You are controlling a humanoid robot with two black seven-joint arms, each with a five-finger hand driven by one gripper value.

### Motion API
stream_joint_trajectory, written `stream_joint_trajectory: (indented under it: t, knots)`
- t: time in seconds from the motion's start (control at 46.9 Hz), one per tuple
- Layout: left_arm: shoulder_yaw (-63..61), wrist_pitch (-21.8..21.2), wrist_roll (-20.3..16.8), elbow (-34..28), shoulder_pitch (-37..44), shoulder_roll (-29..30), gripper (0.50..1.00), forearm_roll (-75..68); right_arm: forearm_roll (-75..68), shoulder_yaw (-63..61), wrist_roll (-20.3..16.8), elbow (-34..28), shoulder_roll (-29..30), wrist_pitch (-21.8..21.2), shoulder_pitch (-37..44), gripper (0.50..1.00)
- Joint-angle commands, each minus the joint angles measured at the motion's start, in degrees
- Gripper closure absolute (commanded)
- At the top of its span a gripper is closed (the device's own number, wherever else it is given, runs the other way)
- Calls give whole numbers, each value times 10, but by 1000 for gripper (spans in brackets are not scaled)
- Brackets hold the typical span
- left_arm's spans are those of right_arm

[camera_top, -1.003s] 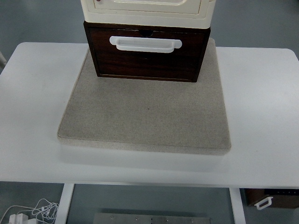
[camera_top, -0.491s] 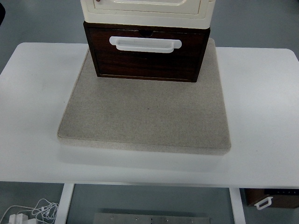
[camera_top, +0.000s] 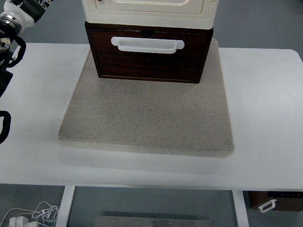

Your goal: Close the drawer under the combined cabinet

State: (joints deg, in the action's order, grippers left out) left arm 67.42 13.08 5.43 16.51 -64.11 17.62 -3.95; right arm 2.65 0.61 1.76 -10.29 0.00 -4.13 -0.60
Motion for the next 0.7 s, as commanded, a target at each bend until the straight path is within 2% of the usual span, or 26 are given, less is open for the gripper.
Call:
stream_joint_trajectory:
  t: [0.0, 0.213, 0.683]
  knots:
    - [0, 16, 0, 0, 10, -10, 504, 1, 0, -1, 0, 0, 0, 0, 1, 548]
    - [1, 42, -2, 0, 29, -32, 504, 3, 0, -2, 0, 0, 0, 0, 0, 548]
    - [1, 41, -10, -2, 32, -40, 504, 91, -2, -4, 0, 0, 0, 0, -1, 548]
